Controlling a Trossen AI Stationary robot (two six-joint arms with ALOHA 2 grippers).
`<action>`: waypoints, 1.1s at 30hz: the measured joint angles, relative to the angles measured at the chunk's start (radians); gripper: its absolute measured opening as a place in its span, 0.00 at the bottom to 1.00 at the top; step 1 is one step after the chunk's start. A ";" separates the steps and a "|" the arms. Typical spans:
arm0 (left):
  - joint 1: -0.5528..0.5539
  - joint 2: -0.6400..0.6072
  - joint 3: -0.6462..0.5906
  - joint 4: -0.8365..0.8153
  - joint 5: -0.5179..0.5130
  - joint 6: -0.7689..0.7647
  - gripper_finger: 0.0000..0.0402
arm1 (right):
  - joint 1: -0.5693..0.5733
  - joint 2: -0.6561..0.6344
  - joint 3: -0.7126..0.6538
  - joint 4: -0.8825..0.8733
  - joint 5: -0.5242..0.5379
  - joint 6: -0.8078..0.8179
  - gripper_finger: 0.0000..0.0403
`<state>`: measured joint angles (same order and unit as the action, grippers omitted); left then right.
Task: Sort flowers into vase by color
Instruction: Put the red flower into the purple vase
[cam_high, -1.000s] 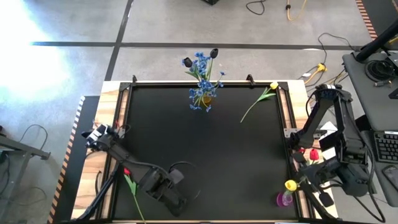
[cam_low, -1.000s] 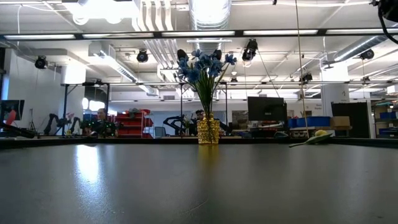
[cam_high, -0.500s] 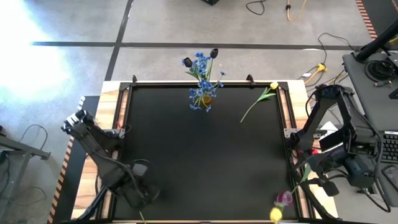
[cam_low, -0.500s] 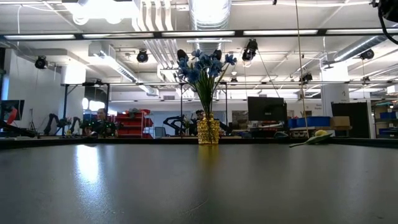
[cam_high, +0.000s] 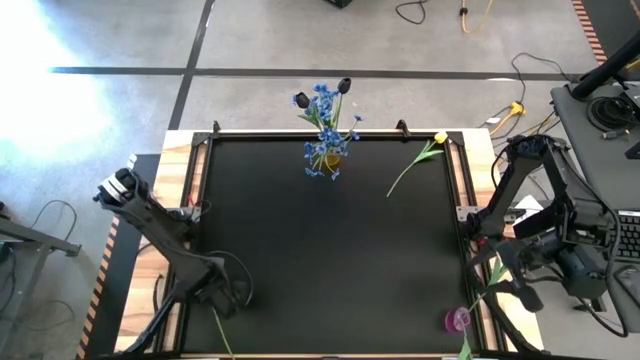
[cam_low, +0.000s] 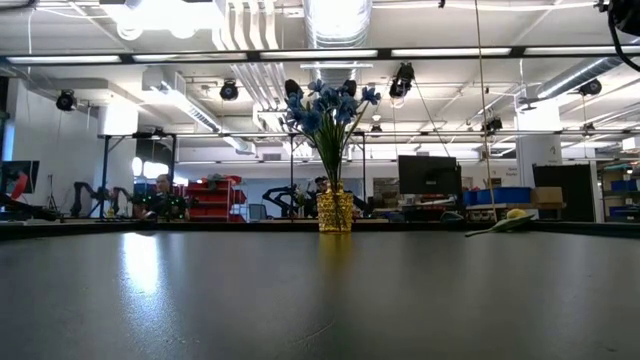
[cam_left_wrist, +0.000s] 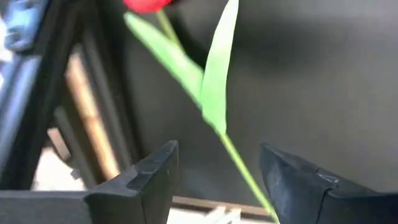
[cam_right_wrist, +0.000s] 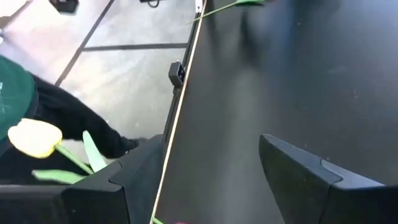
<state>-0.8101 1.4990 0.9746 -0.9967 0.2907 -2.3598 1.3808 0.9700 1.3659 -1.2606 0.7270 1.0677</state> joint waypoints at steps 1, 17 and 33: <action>0.008 0.000 -0.034 0.034 0.000 -0.001 0.50 | 0.000 0.000 0.000 0.000 0.007 0.009 0.62; 0.050 -0.037 -0.367 0.354 0.068 -0.005 0.31 | 0.000 0.010 0.000 0.002 0.073 0.192 0.61; 0.082 -0.189 -0.123 0.210 -0.874 0.328 0.01 | -0.129 -0.012 0.035 0.009 0.234 0.057 0.59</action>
<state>-0.7277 1.3105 0.8521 -0.7868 -0.5837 -2.0319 1.2518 0.9581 1.4009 -1.2514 0.9613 1.1246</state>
